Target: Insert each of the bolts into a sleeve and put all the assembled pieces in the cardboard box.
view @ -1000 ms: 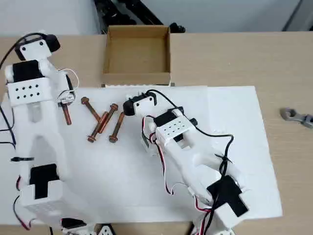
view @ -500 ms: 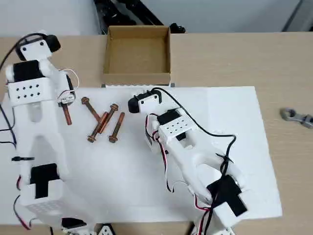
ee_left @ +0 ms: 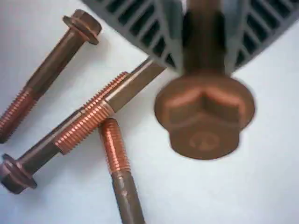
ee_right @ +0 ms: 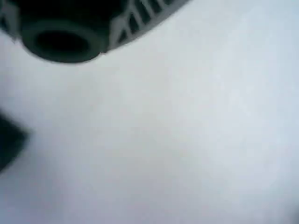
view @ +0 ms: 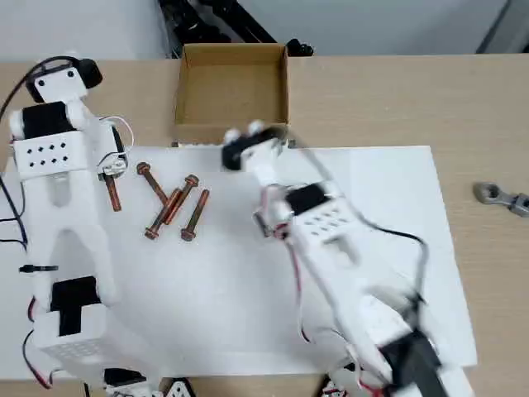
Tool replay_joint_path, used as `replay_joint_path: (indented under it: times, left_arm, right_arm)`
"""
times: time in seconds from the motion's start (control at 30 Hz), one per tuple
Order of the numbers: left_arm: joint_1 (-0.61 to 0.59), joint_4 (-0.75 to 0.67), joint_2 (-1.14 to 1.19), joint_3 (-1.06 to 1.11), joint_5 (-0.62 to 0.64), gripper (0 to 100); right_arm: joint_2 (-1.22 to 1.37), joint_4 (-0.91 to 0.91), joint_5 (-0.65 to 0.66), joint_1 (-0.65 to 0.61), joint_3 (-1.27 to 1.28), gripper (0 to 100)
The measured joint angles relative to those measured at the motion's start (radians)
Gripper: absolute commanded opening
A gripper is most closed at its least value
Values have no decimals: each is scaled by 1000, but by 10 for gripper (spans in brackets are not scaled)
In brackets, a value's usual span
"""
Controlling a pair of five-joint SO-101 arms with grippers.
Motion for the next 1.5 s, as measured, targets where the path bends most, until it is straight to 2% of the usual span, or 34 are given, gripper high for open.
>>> replay_joint_path:
  times: [0.17, 0.37, 0.6, 0.73, 0.87, 1.0, 1.1, 1.2, 1.37, 1.5]
  left_arm:
    - [0, 0, 0, -12, 0, 5]
    - [18, 2, -31, -183, 0, 5]
    - [196, 3, -210, -356, 0, 5]
    - [242, 3, -239, -362, 0, 5]
    - [250, -8, -239, -362, 0, 5]
    - [250, -17, -239, -362, 3, 5]
    - [273, -29, -239, -382, 68, 5]
    - [316, -38, -241, -442, 81, 5]
    - [387, -38, -242, -534, 44, 5]
    - [427, -38, -247, -540, 8, 5]
  right_arm:
    - [-290, 0, 0, 57, 0, 3]
    - [-600, 20, 0, 60, 18, 3]
    - [-879, 37, 0, 61, 235, 3]
    - [-961, -83, 0, 66, 411, 4]
    - [-968, -264, 0, 46, 531, 4]
    - [-908, -407, 0, -44, 548, 5]
    - [-824, -516, 0, -60, 549, 4]
    - [-724, -592, 0, -58, 545, 4]
    - [-551, -647, -6, -34, 390, 3]
    - [-457, -582, -81, 3, 213, 3]
